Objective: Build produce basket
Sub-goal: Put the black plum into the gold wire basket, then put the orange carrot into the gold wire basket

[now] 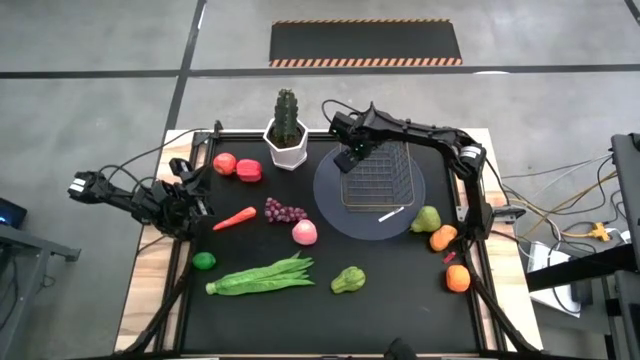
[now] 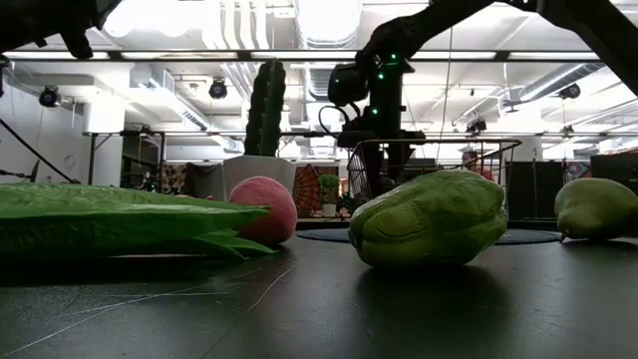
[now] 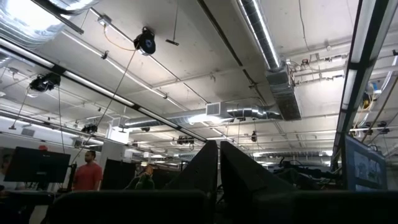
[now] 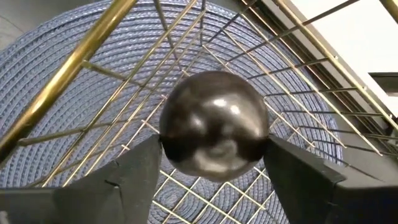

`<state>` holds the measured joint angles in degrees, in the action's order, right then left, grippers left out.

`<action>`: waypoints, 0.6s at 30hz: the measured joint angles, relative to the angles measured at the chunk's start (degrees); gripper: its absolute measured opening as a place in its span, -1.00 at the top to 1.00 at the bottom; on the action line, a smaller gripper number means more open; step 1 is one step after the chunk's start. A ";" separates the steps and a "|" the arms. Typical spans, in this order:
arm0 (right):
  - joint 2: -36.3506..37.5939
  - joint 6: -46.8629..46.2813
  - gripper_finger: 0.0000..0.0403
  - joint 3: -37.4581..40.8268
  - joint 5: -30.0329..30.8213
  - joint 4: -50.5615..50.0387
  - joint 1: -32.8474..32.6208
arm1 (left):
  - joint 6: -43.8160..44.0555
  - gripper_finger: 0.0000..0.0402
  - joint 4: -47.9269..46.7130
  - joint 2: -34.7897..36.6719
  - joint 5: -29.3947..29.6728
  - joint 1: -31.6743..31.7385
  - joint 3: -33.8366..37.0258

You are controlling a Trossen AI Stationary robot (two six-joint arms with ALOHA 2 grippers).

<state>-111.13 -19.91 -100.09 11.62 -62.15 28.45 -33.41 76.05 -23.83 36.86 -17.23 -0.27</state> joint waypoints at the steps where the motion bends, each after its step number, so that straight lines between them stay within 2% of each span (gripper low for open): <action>1: 0.00 0.01 -0.38 0.00 0.00 0.02 0.00 | 0.00 0.99 0.00 0.00 0.00 0.00 0.00; 7: 0.11 1.72 -0.52 0.01 0.00 -0.10 0.00 | 0.93 0.99 -0.70 -0.11 0.00 -0.02 0.04; 11: 2.39 3.22 -0.54 0.09 -0.02 -0.43 -0.04 | 8.59 0.99 -4.08 -0.68 -1.19 -0.02 0.02; 14: 6.00 4.57 -0.52 0.09 0.19 -0.94 -0.92 | 15.19 0.99 -7.78 -1.68 -6.10 -0.02 0.02; 18: 11.74 6.57 -0.47 0.59 0.91 1.01 -4.72 | 27.28 0.99 -13.79 -4.05 -18.66 -0.02 0.02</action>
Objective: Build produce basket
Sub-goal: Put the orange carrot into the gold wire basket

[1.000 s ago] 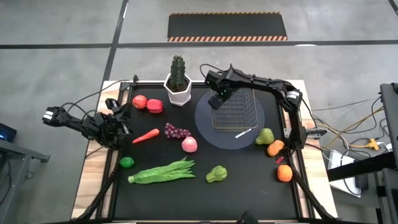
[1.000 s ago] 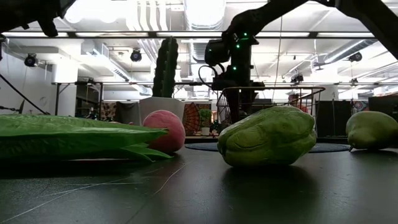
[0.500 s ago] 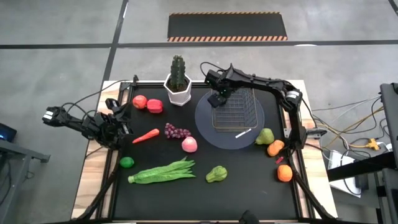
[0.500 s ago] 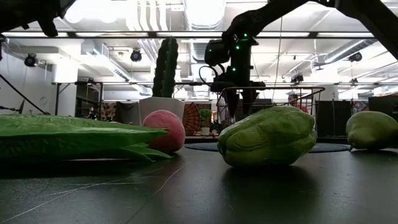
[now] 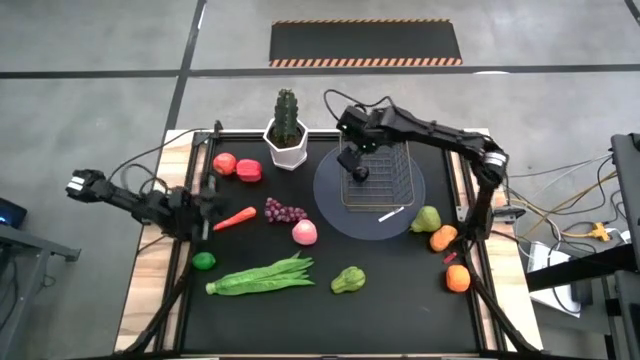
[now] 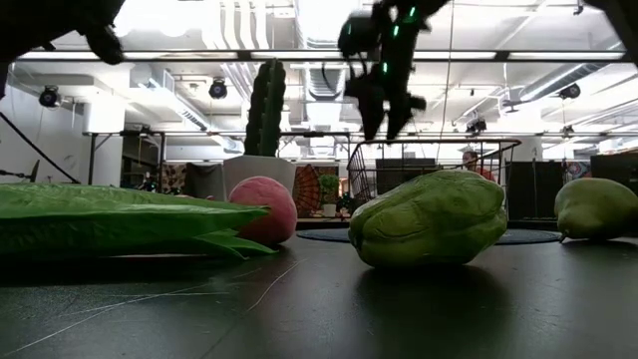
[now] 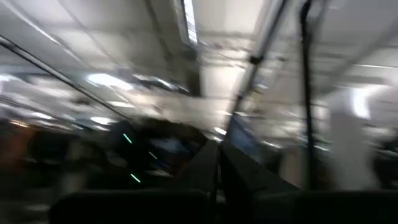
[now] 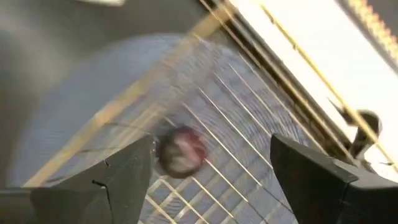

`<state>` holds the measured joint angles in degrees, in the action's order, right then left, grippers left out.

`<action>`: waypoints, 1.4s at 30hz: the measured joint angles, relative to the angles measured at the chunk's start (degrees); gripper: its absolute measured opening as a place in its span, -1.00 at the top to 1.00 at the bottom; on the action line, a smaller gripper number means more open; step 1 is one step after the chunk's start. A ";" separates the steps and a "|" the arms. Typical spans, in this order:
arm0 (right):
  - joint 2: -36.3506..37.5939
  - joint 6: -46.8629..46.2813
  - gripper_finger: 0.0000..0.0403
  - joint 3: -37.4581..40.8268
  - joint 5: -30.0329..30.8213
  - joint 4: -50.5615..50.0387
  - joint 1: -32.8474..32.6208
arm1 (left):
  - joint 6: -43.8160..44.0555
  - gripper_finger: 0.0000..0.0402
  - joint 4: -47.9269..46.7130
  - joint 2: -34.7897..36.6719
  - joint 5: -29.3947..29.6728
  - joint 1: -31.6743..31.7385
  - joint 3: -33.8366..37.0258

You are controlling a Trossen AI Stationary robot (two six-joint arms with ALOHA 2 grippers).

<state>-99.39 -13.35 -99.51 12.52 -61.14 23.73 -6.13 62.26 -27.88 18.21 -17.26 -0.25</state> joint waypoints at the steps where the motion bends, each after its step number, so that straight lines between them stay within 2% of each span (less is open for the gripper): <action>1: 1.49 0.92 -0.46 0.62 0.56 1.38 -1.53 | 2.71 0.99 -1.15 -0.72 -3.43 -0.02 0.00; 3: 4.94 2.67 -0.44 2.62 1.44 5.24 -4.77 | 7.56 0.99 -0.63 -3.06 -8.63 -0.06 -0.04; 5: 8.53 5.01 -0.43 5.54 1.65 9.79 -8.32 | 12.03 0.99 0.34 -6.08 -9.48 -0.04 -0.33; 10: 17.92 11.77 -0.42 17.12 2.53 27.44 -17.52 | 15.46 0.99 0.52 -12.59 -5.88 -0.04 -2.91; 14: 23.94 15.83 -0.42 30.13 2.45 49.33 -23.39 | 17.80 0.99 0.53 -19.15 -1.54 0.00 -5.18; 17: 26.60 20.23 -0.42 39.58 2.46 62.87 -26.56 | 19.47 0.99 1.12 -24.36 -0.68 0.00 -7.59; 21: 28.03 26.22 -0.42 49.36 2.16 73.03 -29.24 | 24.62 0.99 0.47 -31.60 -0.49 0.00 -10.41; 24: 29.41 26.68 -0.42 53.19 2.26 75.98 -29.87 | 30.64 0.99 -2.09 -34.96 -0.50 0.00 -12.37; 27: 31.20 25.12 -0.42 55.19 2.30 76.60 -29.90 | 38.94 1.00 -16.35 -34.77 -0.53 0.09 -14.05; 32: 32.78 25.55 -0.42 56.70 2.09 76.33 -29.88 | 59.61 1.00 -59.76 -31.29 0.56 0.70 -20.44; 35: 33.39 27.00 -0.42 56.80 2.09 76.46 -29.88 | 67.58 1.00 -84.87 -30.20 -1.10 0.68 -26.59; 37: 33.55 27.74 -0.42 56.80 2.07 76.36 -29.88 | 69.81 1.00 -97.43 -30.14 -1.25 0.69 -30.67; 39: 33.64 27.94 -0.42 56.81 2.07 76.29 -29.88 | 69.19 1.00 -106.12 -30.21 -0.91 0.71 -33.38; 42: 33.68 28.21 -0.42 56.83 2.07 76.03 -29.88 | 59.51 1.00 -110.51 -30.36 -0.67 0.77 -34.42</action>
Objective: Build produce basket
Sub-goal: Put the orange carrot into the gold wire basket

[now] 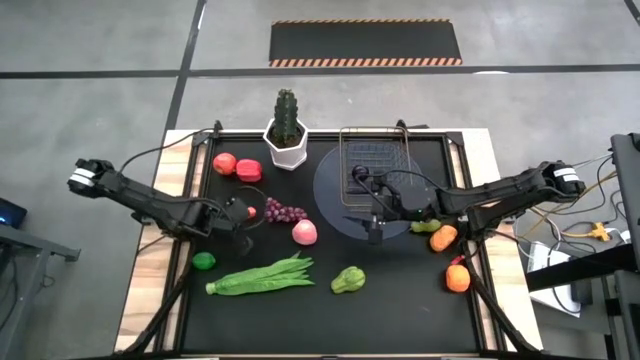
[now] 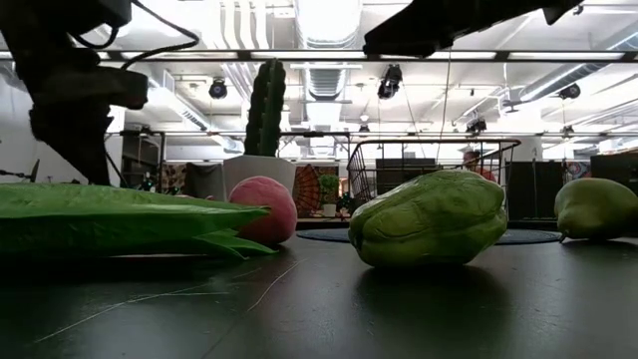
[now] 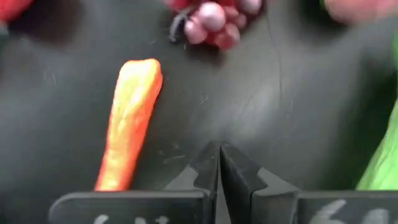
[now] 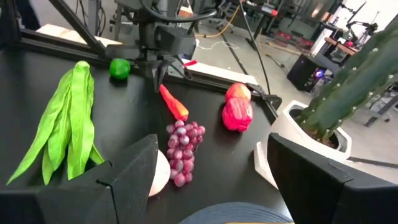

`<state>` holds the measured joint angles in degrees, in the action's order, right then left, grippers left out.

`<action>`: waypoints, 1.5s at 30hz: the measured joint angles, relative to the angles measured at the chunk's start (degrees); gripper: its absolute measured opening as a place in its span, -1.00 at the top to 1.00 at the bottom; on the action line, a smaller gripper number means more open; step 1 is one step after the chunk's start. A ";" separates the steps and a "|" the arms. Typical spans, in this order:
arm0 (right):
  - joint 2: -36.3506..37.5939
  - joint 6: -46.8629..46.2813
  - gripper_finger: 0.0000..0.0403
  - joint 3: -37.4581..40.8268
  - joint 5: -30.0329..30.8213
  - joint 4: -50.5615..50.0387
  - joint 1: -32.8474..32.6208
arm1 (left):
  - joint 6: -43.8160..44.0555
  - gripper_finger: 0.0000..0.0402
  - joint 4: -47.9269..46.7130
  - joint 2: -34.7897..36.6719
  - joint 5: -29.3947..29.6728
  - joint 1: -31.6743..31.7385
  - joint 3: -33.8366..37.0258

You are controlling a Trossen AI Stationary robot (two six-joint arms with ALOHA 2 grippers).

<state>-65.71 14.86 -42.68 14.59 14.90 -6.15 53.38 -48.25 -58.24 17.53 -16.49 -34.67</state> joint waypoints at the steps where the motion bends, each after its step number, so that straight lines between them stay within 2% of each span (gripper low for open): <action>1: -0.05 0.07 -0.42 0.07 0.00 0.02 0.00 | -4.34 1.00 0.10 0.02 -0.15 -0.01 0.29; 3: -0.07 0.06 -0.42 0.36 0.00 -0.08 0.00 | -9.60 1.00 0.11 0.00 -0.19 -0.01 1.22; 7: -0.05 -1.54 -0.42 1.02 -0.02 -0.04 0.00 | -13.36 0.95 -0.39 0.02 -0.40 0.10 2.87; 12: -0.05 -2.32 -0.42 1.74 -0.09 -0.16 0.00 | -13.47 0.68 -2.57 0.15 0.16 0.15 3.08; 17: -0.05 -2.85 -0.42 1.75 -0.92 -0.03 0.02 | -12.42 0.36 -2.81 0.15 6.78 0.51 4.53; 20: -0.05 -2.83 -0.42 1.75 -1.66 -0.02 0.02 | -10.35 0.27 -1.94 0.15 10.85 1.18 6.54; 26: -0.05 -2.48 -0.42 1.75 -1.70 -0.40 0.02 | -8.53 0.25 2.75 -0.01 11.09 1.92 9.00; 30: -0.05 -2.24 -0.42 1.77 -1.69 -1.38 0.04 | -8.18 0.25 9.07 -0.58 10.75 1.92 11.82; 36: -0.05 -2.22 -0.42 1.77 -1.70 -1.38 0.04 | -6.72 0.25 9.91 -2.50 11.78 1.94 13.12; 45: -0.05 -2.26 -0.42 1.77 -1.68 -1.45 0.04 | -5.48 0.25 10.71 -5.08 10.35 1.87 13.85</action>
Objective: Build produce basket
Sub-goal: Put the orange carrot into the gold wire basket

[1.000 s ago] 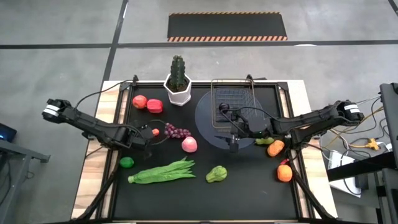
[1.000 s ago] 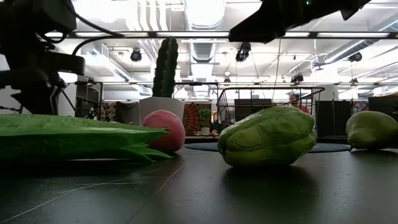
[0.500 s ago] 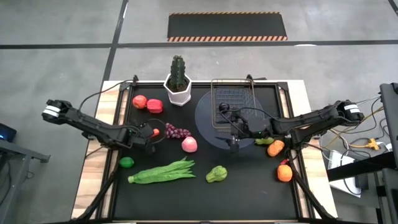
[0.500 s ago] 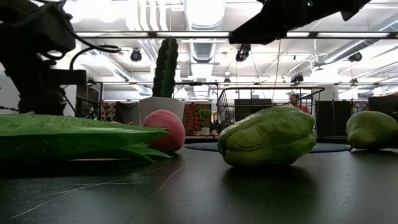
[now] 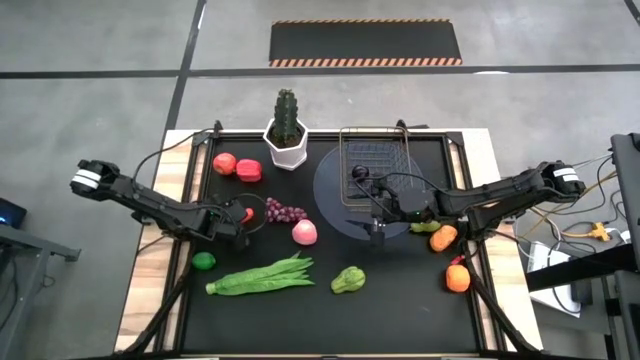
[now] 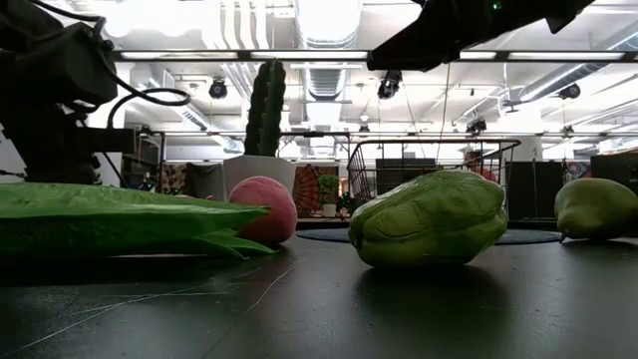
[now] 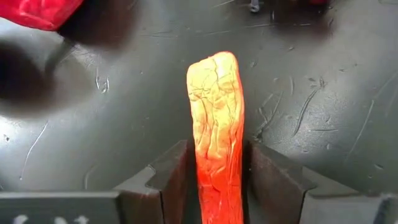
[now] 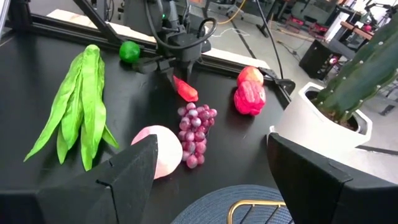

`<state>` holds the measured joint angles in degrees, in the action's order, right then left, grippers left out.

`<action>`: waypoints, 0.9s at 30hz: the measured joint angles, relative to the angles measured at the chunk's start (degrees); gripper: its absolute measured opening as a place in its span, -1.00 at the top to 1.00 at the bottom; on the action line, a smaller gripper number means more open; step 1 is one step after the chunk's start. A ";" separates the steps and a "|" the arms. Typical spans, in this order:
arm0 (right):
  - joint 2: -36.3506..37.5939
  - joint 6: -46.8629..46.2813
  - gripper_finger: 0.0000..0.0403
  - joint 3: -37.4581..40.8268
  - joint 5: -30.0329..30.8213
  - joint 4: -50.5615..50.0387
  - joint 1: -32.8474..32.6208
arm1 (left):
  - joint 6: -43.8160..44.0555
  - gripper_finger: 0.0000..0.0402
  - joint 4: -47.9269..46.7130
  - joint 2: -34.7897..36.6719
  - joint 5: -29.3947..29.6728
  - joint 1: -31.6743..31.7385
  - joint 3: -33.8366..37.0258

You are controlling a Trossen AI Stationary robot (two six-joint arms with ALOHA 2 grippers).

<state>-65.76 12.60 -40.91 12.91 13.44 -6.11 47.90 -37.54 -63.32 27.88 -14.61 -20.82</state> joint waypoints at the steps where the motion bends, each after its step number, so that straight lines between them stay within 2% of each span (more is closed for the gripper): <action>1: 0.00 0.00 -0.42 0.00 0.00 -0.04 0.00 | -0.06 0.25 0.00 -0.03 -0.06 0.00 -0.02; 5: 0.00 -0.12 -0.42 0.00 0.00 -0.61 0.00 | -0.15 0.38 0.07 0.05 -0.40 0.00 0.00; 11: -0.02 -0.65 -0.42 0.00 0.05 -1.17 0.00 | -0.25 0.86 -0.46 0.29 -0.57 0.00 -0.89; 14: -0.02 -0.83 -0.42 0.00 0.07 -1.13 0.00 | -0.93 0.87 -1.75 0.83 -0.35 0.00 -2.15; 18: -0.02 -2.56 -0.42 0.00 0.04 -0.97 0.00 | -4.46 0.87 -3.65 1.31 3.12 0.00 -7.01; 27: -0.02 -4.29 -0.42 0.11 -5.39 3.85 -0.02 | -22.12 0.87 -0.75 1.58 12.41 -0.79 -22.12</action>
<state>-65.78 8.32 -40.80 7.52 17.29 -6.13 25.78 -38.29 -61.73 40.29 -15.40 -42.94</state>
